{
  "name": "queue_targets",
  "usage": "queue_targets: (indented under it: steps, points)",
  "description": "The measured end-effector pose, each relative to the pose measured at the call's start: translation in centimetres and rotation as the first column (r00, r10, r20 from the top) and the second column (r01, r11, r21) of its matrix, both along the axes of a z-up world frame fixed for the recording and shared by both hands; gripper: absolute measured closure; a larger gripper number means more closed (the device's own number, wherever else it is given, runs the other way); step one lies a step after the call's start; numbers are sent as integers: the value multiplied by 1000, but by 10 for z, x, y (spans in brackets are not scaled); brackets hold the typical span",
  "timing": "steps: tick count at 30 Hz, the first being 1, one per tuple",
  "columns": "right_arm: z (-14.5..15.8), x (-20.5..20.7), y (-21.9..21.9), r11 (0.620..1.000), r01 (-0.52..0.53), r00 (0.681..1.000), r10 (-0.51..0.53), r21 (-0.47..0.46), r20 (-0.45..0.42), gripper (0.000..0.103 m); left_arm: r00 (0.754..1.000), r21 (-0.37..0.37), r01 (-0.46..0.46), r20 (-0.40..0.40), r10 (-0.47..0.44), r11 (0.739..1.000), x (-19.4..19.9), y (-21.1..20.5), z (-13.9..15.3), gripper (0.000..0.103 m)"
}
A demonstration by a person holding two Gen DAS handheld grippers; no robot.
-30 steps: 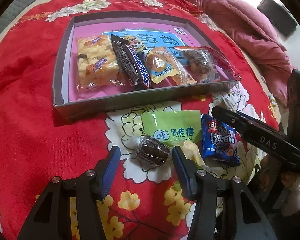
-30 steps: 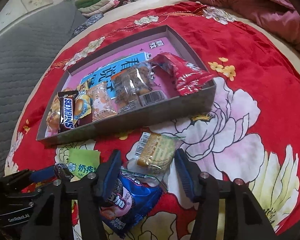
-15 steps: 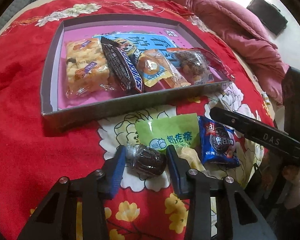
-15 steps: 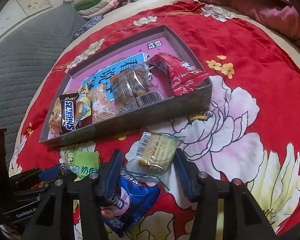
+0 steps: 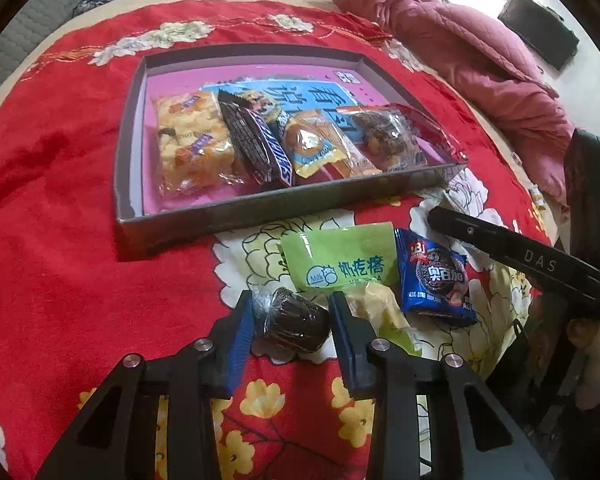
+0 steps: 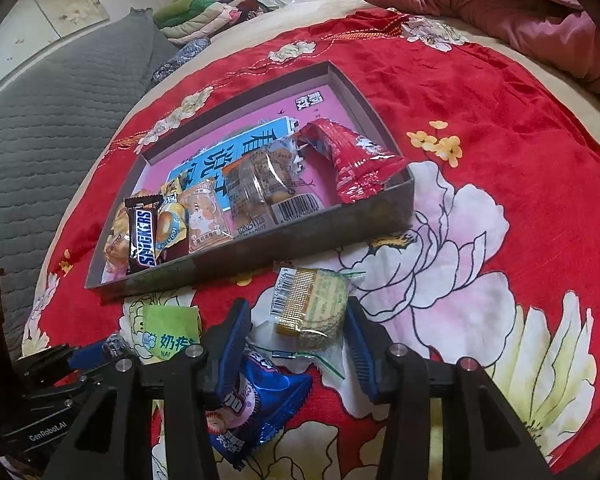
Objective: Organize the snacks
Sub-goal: 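Grasp the dark wrapped candy with left gripper while right gripper grasps the wafer pack, then carry the dark candy into the box while right gripper carries the wafer pack there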
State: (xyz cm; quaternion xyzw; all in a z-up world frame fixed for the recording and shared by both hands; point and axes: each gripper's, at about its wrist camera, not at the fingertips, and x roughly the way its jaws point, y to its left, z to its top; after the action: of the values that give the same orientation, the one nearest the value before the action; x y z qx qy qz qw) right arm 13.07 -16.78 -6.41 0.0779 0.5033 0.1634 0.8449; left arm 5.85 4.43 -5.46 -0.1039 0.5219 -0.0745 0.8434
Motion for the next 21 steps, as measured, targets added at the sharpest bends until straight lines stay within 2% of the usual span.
queue_targets:
  steps: [5,11,21]
  points:
    - [9,-5,-2,1000,-11,999,11,15,38,56,999,-19,-16,32,17,1000,-3,2,14,65]
    - [32,-14,4,998,-60,987,55,32,151,56,997,-16,-18,73,19,1000,1,-4,33,65]
    - [48,-17,23,990,-142,951,142,-20,274,56,995,-11,-47,82,48,999,14,-8,43,65]
